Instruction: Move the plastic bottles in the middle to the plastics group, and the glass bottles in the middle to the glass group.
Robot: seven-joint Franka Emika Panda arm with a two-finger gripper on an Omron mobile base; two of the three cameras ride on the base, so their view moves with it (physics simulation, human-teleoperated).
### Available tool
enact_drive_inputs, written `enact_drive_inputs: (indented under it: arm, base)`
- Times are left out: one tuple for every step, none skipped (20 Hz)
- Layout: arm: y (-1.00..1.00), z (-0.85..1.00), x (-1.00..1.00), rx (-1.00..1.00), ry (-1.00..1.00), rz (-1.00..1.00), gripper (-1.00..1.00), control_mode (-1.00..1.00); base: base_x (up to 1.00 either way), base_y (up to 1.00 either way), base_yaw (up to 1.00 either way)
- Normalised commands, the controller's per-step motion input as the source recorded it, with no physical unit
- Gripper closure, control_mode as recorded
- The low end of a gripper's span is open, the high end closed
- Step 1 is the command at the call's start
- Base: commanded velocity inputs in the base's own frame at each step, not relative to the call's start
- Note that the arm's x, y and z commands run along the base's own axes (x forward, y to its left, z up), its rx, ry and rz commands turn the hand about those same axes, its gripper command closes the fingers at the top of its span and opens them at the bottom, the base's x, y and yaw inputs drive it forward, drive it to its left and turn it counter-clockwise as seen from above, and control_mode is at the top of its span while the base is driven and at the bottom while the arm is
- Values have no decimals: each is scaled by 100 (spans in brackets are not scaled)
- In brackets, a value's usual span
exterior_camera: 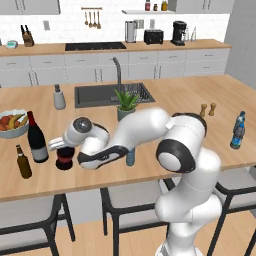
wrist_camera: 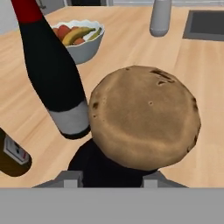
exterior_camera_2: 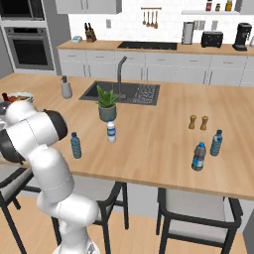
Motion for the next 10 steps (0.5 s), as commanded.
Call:
enact_drive_inputs:
  arm:
    - [28, -27, 0, 0, 0, 0, 100, -100]
    - [31, -18, 0, 0, 0, 0, 100, -100]
    - [33, -18, 0, 0, 0, 0, 100, -100]
    - [31, -24, 0, 0, 0, 0, 100, -100]
    - [34, -32, 0, 0, 0, 0, 100, -100]
    - [34, -42, 0, 0, 0, 0, 100, -100]
    - [31, -49, 0, 0, 0, 0, 100, -100]
    - [26, -42, 0, 0, 0, 0, 100, -100]
    - [25, -36, 1, -1, 0, 0, 100, -100]
    - [22, -36, 2, -1, 0, 0, 100, -100]
  base:
    - [0, 0, 0]
    - [0, 0, 0]
    - [0, 0, 0]
    - [0, 0, 0]
    - [0, 0, 0]
    - [0, 0, 0]
    - [0, 0, 0]
    - [0, 0, 0]
    - [0, 0, 0]
    - [0, 0, 0]
